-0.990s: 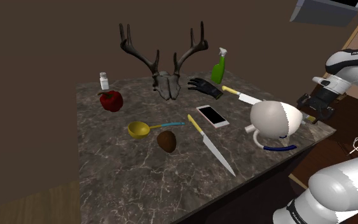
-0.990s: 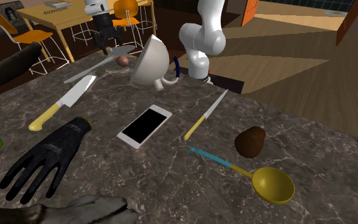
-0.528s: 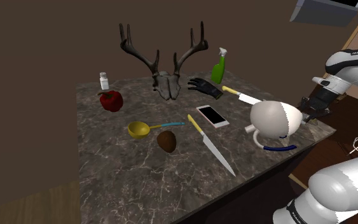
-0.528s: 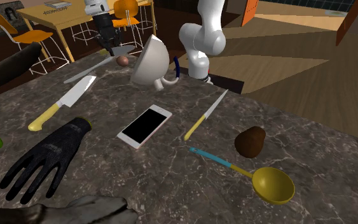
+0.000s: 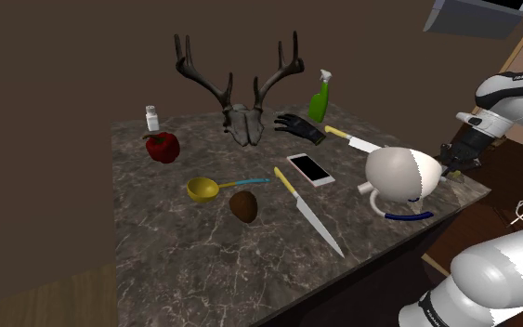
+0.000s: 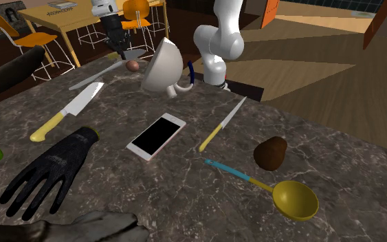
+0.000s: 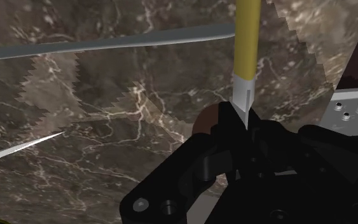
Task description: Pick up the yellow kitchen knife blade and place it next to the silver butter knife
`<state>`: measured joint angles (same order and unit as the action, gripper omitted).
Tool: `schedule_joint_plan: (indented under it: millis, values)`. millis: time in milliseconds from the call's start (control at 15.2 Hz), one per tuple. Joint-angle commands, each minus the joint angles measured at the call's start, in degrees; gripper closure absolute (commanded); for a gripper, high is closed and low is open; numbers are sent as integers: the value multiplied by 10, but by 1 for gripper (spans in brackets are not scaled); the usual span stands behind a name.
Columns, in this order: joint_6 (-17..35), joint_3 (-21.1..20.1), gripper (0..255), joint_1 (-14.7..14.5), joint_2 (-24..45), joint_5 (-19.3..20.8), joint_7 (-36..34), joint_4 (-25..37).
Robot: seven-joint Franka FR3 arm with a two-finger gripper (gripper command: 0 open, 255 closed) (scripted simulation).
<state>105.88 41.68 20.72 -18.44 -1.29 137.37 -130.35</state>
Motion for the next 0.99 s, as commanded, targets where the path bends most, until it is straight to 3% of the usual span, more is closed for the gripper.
schedule_joint_plan:
  millis: [0, 924]
  values:
    - [-8, -2, 255, 0, -3, 1, -3, 5]
    - [-114, -23, 255, 0, -26, 6, -31, 94]
